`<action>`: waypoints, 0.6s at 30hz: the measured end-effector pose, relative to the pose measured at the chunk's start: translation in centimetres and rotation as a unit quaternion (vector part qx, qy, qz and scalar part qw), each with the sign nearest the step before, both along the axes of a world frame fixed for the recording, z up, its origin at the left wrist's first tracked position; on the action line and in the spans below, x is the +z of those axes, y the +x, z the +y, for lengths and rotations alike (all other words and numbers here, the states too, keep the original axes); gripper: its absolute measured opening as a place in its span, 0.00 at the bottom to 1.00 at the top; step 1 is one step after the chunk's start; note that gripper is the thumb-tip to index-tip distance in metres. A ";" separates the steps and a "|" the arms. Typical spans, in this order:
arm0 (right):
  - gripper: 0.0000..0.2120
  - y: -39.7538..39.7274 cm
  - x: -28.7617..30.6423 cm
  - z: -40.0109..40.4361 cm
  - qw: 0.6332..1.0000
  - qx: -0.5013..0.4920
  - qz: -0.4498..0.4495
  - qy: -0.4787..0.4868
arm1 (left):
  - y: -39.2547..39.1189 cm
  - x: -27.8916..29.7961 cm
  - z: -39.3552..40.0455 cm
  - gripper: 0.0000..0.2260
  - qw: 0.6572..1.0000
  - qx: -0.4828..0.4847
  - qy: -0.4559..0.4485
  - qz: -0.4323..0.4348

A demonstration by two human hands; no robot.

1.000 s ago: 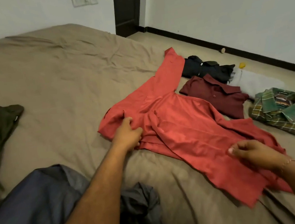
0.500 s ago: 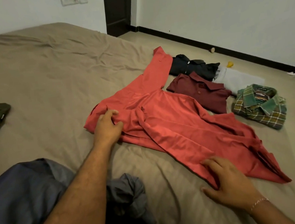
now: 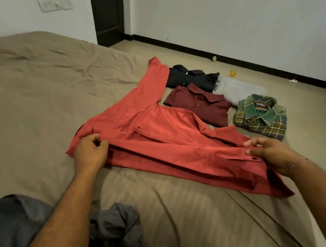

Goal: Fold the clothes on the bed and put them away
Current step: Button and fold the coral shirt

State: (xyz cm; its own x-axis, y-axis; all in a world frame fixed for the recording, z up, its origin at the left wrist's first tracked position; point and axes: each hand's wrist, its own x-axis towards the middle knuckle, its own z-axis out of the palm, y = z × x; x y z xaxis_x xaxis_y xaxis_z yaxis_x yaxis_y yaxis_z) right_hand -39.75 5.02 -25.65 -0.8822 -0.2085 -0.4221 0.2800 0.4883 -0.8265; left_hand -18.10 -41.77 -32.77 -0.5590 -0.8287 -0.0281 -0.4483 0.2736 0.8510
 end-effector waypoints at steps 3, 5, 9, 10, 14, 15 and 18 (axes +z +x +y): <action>0.11 -1.2 -2.0 0.3 0.993 -0.054 0.081 0.060 | 0.3 0.4 1.3 0.20 0.998 -0.012 -0.056 -0.040; 0.09 -1.2 -2.9 0.0 0.967 -0.061 0.172 0.175 | 0.7 0.2 1.5 0.21 0.993 -0.029 -0.095 -0.060; 0.21 3.4 -4.3 -1.7 0.825 0.072 0.490 0.271 | 1.5 0.5 2.8 0.35 0.945 -0.078 -0.302 -0.098; 0.25 5.6 -4.6 -2.5 0.816 0.172 0.510 0.212 | 1.5 0.8 3.5 0.41 0.925 -0.135 -0.337 -0.110; 0.40 10.5 -8.0 -4.4 0.765 0.426 0.393 0.281 | 0.6 -0.8 6.2 0.46 0.804 -0.359 -0.436 -0.184; 0.39 10.5 -8.9 -4.3 0.766 0.415 0.378 0.314 | 0.2 -1.2 6.2 0.44 0.798 -0.360 -0.441 -0.198; 0.37 9.9 -9.2 -3.6 0.767 0.353 0.404 0.352 | -0.6 -1.9 3.8 0.37 0.782 -0.337 -0.474 -0.225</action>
